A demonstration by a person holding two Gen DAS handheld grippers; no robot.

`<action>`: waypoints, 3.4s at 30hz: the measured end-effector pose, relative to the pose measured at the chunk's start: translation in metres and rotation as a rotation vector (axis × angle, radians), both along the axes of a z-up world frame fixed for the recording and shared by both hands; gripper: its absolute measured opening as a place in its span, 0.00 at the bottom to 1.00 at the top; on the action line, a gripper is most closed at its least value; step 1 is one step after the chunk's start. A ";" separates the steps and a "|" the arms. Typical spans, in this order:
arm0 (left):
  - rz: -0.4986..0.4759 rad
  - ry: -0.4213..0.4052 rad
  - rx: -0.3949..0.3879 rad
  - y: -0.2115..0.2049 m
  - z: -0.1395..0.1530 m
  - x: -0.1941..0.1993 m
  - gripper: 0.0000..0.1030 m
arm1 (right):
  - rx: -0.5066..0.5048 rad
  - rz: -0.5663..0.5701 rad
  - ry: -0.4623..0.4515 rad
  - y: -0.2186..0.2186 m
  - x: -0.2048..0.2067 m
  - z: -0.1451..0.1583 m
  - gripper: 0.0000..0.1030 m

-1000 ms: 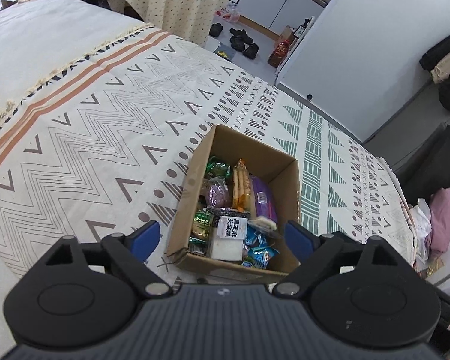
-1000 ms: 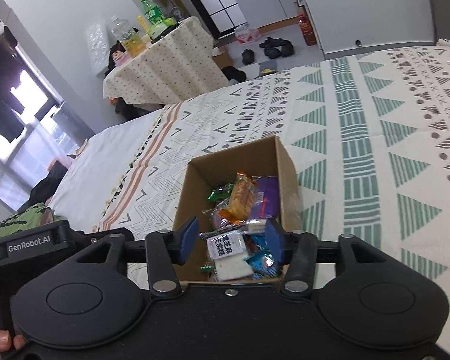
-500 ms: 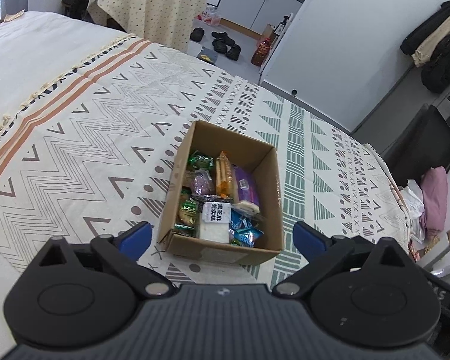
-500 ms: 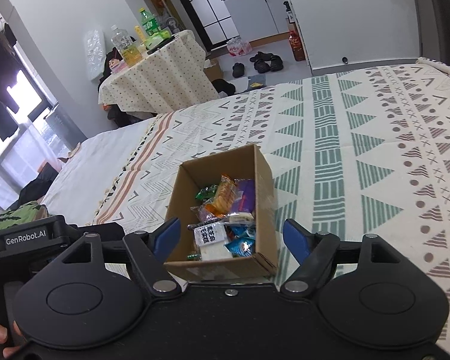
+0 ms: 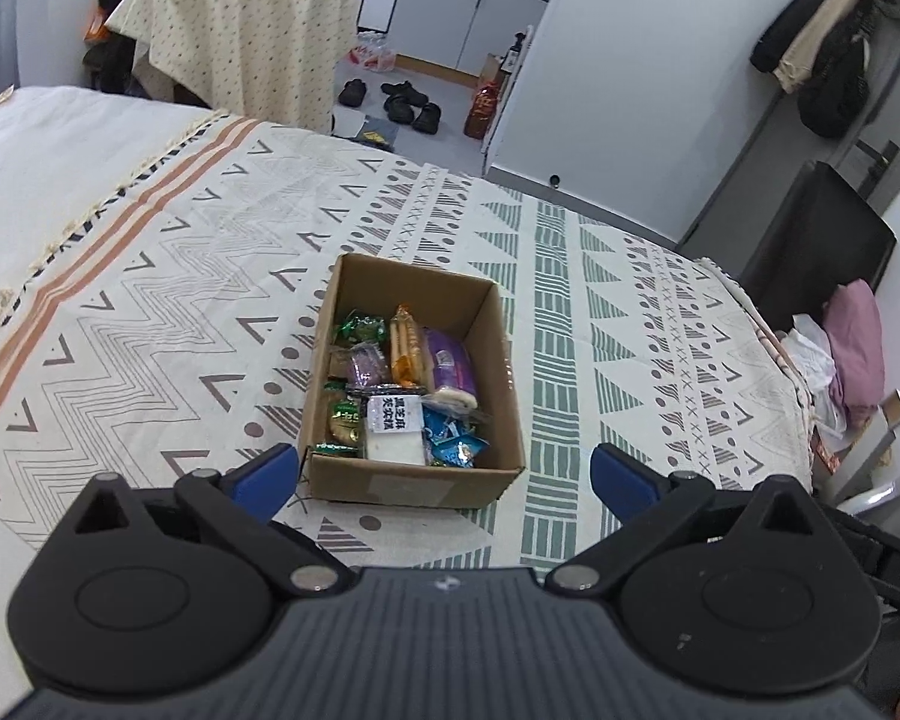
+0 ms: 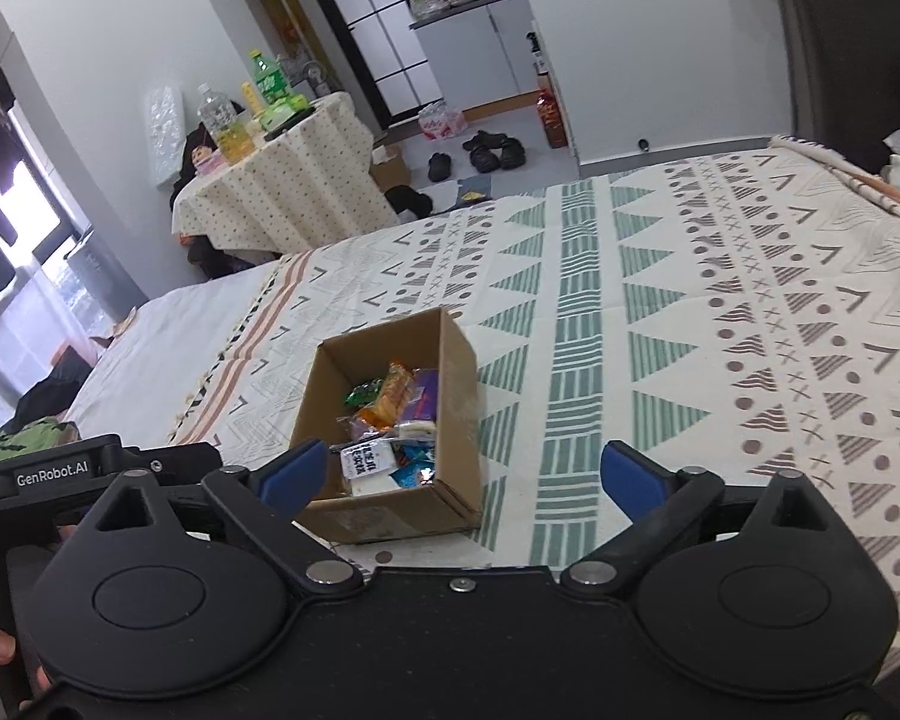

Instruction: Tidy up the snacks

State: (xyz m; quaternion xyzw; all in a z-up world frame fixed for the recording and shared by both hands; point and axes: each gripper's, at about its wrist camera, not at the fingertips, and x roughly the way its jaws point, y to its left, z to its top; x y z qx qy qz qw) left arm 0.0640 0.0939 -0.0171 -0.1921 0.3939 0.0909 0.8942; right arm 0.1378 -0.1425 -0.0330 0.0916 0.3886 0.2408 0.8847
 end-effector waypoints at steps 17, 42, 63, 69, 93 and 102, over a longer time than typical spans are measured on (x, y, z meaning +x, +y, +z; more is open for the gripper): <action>-0.088 -0.078 0.112 -0.021 0.038 -0.045 1.00 | -0.039 -0.052 -0.056 -0.029 -0.047 0.027 1.00; -0.167 -0.171 0.205 -0.022 0.069 -0.110 1.00 | -0.068 -0.105 -0.151 -0.039 -0.111 0.060 1.00; -0.171 -0.160 0.218 -0.015 0.066 -0.129 1.00 | -0.109 -0.122 -0.175 -0.043 -0.134 0.049 1.00; -0.167 -0.158 0.219 -0.016 0.065 -0.128 1.00 | -0.104 -0.110 -0.176 -0.041 -0.135 0.049 1.00; -0.159 -0.160 0.219 -0.016 0.067 -0.130 1.00 | -0.110 -0.096 -0.183 -0.034 -0.139 0.053 1.00; -0.155 -0.160 0.221 -0.016 0.068 -0.130 1.00 | -0.104 -0.089 -0.194 -0.035 -0.140 0.057 1.00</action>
